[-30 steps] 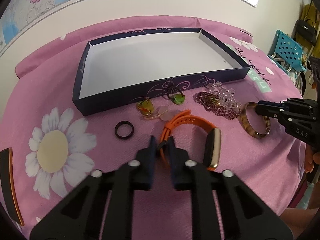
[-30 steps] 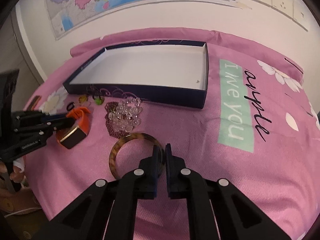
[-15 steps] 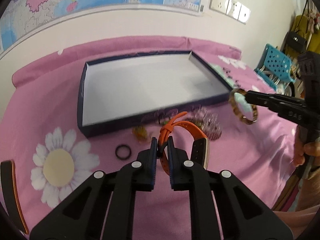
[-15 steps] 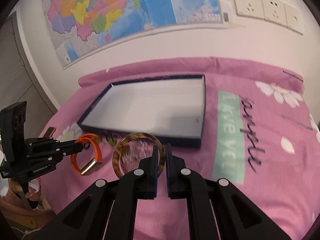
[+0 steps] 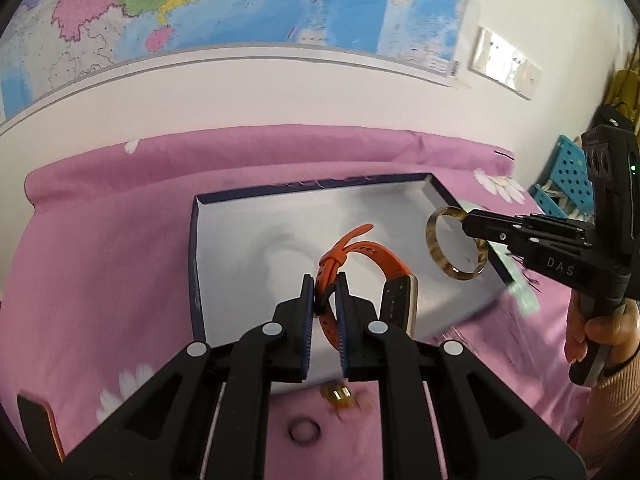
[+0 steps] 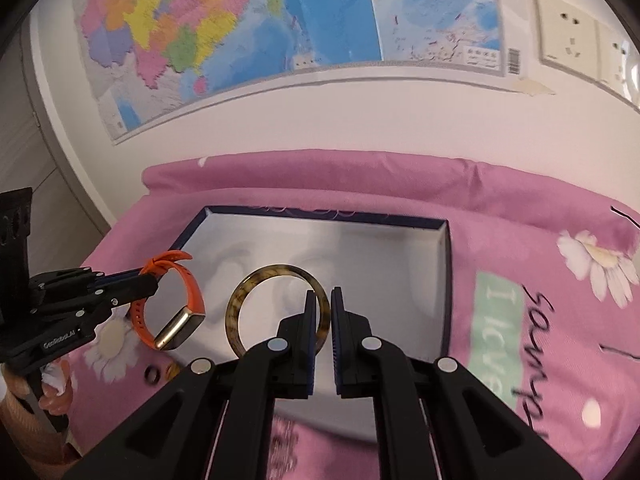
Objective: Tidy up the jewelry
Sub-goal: 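Carry the watch band with the left tool while the right tool carries the bangle into the box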
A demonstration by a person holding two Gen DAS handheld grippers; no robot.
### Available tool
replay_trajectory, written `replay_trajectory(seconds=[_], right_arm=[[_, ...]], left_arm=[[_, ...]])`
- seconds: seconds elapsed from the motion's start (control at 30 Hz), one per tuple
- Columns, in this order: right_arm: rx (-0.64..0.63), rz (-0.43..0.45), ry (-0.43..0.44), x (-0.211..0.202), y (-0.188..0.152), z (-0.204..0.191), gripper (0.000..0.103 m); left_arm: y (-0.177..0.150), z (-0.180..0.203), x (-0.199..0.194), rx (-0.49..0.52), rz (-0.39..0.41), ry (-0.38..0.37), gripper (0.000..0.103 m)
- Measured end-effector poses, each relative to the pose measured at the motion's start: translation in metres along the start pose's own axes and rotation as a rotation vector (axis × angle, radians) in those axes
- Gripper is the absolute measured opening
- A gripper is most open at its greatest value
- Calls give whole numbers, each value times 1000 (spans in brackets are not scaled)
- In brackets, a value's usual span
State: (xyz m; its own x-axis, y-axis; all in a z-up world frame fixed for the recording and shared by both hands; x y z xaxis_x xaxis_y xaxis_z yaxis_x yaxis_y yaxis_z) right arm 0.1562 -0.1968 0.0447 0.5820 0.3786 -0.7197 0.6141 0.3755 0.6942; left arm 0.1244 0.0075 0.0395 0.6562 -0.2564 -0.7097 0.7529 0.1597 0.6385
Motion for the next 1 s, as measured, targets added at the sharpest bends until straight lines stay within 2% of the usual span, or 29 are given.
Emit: replay_trajectory(seconds=[0.33,0.53,0.7,0.9,1.0], right_arm=[[59,-98,-32,69,20,22,7],[89,-117,-52,84,25,29,6],[141,-121,-60,92,26,35,6],[153,-110,-50,95,24,33,11],[169,-96,-30,96,24,33,11]], left_arm=[[35,-8,65,-20,-75,42,11],[42,-11,95,-26,-110,72,11],[44,-9,104,-10,-118,94,12],[42,-18,108,-17,-106,128,17],[42,-18,99,1,-61,138,33]])
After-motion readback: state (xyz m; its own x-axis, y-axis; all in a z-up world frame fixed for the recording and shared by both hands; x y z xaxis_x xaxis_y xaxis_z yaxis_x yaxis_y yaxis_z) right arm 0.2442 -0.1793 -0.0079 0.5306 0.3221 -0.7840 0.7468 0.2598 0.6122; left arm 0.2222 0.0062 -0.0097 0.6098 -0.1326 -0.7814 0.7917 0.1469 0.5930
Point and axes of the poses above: each gripper's, at about its wrist camera, not at the fingertips, and x roughly the way its jaws point, z to its right, y to its top, the point moved 2 cm from there along x, roughly the way its jaws point, and after that the axes turned 14 degrees about -x, right-handed, at the moved point
